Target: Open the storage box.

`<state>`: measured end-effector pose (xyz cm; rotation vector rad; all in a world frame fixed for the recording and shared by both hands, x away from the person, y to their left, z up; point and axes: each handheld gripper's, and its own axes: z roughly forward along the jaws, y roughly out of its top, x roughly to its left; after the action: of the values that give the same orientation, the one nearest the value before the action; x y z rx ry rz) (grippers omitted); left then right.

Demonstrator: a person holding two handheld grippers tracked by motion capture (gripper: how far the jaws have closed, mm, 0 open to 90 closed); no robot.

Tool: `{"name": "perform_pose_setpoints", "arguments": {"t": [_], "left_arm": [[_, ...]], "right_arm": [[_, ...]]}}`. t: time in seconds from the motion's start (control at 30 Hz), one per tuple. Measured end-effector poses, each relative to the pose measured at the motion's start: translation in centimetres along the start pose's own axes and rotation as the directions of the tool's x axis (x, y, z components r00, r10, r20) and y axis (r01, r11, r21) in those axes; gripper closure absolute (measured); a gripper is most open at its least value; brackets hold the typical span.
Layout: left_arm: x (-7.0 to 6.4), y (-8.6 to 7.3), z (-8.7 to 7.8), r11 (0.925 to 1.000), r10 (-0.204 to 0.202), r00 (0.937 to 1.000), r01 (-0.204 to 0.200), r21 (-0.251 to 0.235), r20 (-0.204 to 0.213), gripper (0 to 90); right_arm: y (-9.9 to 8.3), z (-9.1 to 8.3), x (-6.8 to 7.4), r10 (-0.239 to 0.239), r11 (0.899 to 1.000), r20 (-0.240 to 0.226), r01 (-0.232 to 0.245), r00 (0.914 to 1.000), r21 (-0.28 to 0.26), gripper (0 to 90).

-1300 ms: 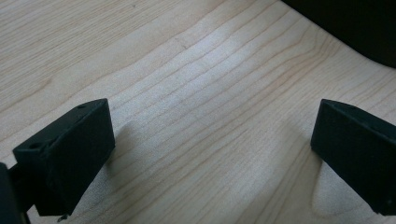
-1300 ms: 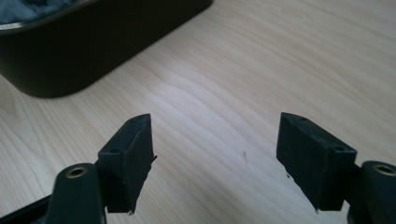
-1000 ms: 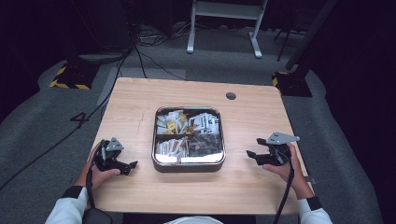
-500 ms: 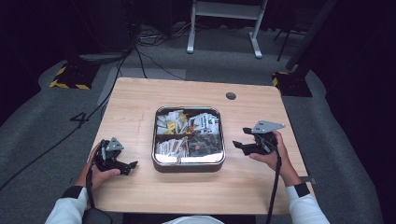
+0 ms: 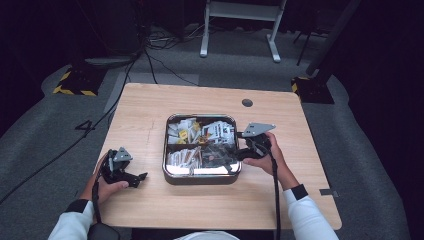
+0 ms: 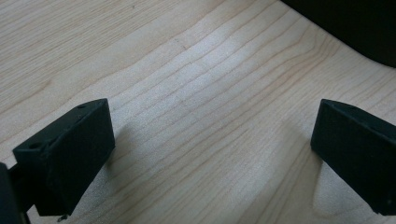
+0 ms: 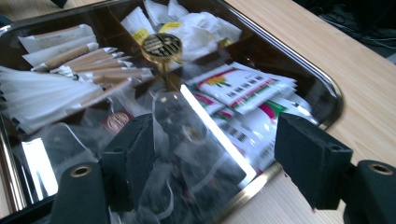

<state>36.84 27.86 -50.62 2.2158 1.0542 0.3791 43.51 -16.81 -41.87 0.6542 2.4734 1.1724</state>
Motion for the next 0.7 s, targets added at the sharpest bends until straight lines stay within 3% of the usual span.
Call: {"name": "perform_pose_setpoints", "arguments": {"t": [0.37, 0.7], "left_arm": [[0.0, 0.0, 0.0, 1.0000, 0.001, 1.0000, -0.001, 0.000, 0.000, 0.0], [0.0, 0.0, 0.0, 1.0000, 0.001, 1.0000, -0.001, 0.000, 0.000, 0.0]], "right_arm": [[1.5, 3.9, 1.4, -0.008, 1.000, -0.066, 0.009, 0.9978, 0.020, 31.6], [2.6, 6.6, 2.5, -0.026, 0.998, -0.089, 0.031, 0.9957, 0.057, 35.3]]}}
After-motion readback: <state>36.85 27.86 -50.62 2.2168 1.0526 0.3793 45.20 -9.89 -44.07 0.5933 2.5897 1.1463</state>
